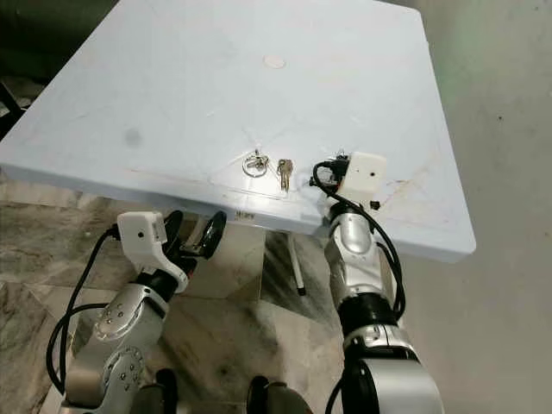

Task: Hang keys on a hook

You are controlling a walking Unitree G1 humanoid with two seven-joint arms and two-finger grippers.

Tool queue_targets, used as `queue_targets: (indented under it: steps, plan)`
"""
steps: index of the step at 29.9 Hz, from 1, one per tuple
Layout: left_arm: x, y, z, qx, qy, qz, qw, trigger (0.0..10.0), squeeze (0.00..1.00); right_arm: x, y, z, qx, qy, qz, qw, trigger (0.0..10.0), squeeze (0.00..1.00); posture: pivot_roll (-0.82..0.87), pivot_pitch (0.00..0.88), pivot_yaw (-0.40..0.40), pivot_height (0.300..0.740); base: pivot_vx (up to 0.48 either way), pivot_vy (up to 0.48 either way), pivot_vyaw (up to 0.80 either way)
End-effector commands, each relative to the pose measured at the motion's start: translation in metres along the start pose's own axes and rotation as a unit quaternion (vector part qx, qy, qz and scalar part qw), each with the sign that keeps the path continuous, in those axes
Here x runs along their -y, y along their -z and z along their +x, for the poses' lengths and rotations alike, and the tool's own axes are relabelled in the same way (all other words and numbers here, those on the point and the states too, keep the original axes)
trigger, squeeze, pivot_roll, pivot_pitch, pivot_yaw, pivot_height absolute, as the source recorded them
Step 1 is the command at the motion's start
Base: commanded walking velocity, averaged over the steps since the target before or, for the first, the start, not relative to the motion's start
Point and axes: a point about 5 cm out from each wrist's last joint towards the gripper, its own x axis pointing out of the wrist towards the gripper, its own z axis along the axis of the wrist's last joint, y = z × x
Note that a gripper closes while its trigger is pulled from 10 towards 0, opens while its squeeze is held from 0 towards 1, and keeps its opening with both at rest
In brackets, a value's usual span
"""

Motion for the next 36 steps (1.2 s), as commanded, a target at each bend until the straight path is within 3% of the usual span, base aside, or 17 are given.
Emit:
queue_targets:
  steps: [1,12,21,30,36]
  plan:
    - [0.010,0.003,0.000,0.003,0.006,-0.005,1.000,10.0,0.00,0.002,-0.011,-0.006,0.032,-0.038,-0.003,0.999,10.0,0.00,0.10,0.188,-0.151,0.740,0.000,0.000,0.00]
    - [0.010,-0.004,-0.007,0.028,-0.015,0.010,0.999,10.0,0.00,0.015,-0.017,-0.031,0.047,-0.079,-0.037,0.995,10.0,0.00,0.10,0.181,-0.162,0.740,0.000,0.000,0.00]
    - [-0.003,-0.016,-0.012,0.059,-0.031,0.031,0.997,10.0,0.00,0.022,-0.026,-0.053,0.055,-0.083,-0.044,0.994,10.0,0.00,0.09,0.165,-0.159,0.740,0.000,0.000,0.00]
    - [-0.031,-0.001,-0.018,0.049,-0.067,0.050,0.995,10.0,0.00,0.045,0.002,-0.082,0.008,-0.052,-0.068,0.996,10.0,0.00,0.07,0.105,-0.149,0.740,0.000,0.000,0.00]
    - [-0.038,0.006,-0.020,0.042,-0.076,0.059,0.994,10.0,0.00,0.048,0.005,-0.088,0.005,-0.045,-0.072,0.996,10.0,0.00,0.07,0.090,-0.141,0.740,0.000,0.000,0.00]
